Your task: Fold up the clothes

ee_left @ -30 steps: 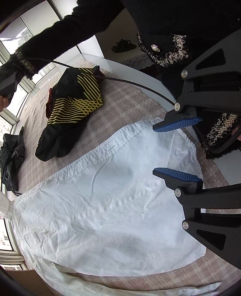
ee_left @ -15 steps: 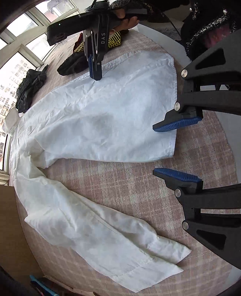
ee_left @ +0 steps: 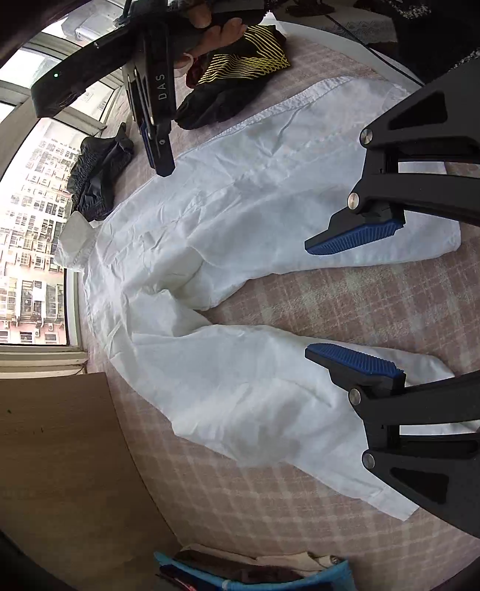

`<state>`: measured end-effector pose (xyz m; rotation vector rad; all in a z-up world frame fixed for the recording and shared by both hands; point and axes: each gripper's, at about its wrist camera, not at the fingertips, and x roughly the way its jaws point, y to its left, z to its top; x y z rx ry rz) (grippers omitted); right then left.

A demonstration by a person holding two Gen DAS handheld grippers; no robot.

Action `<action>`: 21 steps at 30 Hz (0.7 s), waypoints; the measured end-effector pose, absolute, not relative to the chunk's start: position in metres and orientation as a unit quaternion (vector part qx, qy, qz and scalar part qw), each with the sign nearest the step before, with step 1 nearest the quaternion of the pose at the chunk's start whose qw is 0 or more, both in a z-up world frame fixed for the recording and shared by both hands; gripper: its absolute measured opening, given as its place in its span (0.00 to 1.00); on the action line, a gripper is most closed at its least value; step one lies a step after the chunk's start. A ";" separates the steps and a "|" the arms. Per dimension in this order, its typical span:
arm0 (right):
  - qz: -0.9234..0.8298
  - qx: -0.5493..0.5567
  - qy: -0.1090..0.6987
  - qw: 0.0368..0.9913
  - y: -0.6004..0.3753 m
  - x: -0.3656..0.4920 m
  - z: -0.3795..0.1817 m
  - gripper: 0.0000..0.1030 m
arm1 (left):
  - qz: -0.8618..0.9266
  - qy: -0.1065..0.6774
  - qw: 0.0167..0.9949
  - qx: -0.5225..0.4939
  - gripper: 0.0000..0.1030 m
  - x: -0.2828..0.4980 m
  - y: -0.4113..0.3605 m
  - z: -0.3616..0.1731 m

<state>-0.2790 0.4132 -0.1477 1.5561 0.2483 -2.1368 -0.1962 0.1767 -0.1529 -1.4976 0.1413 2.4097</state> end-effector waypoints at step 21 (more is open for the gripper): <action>-0.757 0.609 0.089 0.218 0.430 -0.300 -0.190 0.21 | 0.819 0.188 0.173 -0.514 0.27 -0.346 0.177 -0.189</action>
